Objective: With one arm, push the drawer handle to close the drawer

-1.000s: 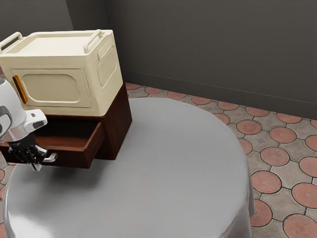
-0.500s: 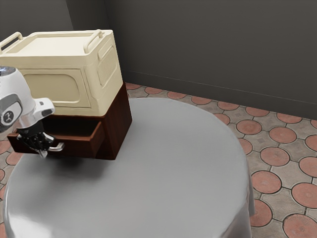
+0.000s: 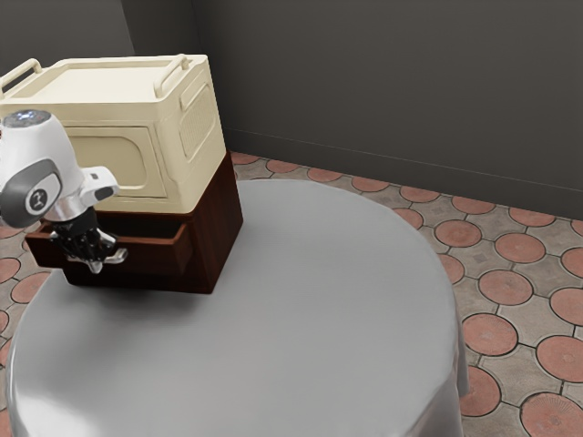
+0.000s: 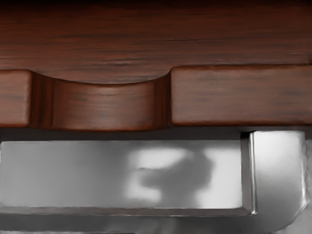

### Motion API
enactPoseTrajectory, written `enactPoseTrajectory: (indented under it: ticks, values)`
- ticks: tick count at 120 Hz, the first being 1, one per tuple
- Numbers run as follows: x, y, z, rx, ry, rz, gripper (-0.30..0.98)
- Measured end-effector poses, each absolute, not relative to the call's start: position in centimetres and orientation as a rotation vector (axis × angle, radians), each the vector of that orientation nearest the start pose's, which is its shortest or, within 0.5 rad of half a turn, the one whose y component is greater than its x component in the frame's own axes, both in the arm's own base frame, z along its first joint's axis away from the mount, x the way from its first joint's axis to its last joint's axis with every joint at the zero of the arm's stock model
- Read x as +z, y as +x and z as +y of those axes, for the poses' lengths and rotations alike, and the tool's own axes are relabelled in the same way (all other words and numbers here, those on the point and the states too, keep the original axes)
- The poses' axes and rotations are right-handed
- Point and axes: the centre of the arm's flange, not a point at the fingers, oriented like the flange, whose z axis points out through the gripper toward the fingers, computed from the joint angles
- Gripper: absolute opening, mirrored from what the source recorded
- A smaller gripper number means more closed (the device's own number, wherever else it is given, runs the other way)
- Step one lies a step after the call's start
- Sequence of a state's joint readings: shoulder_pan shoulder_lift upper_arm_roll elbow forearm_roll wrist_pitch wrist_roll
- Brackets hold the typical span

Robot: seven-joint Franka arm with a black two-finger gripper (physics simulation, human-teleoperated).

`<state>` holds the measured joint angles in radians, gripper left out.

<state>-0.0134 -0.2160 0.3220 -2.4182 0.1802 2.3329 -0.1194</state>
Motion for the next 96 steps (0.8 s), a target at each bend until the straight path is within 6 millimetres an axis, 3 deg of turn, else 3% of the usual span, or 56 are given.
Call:
enactPoseTrajectory:
  ticks: [32, 71, 96]
  values:
    - [40.7, 46.5, 15.2, -0.222, -3.011, -0.481, -0.1]
    - [39.6, 48.1, 16.8, -0.238, -2.983, -0.508, -0.1]
    - [39.5, 49.3, 16.8, -0.264, -2.976, -0.5, -0.1]
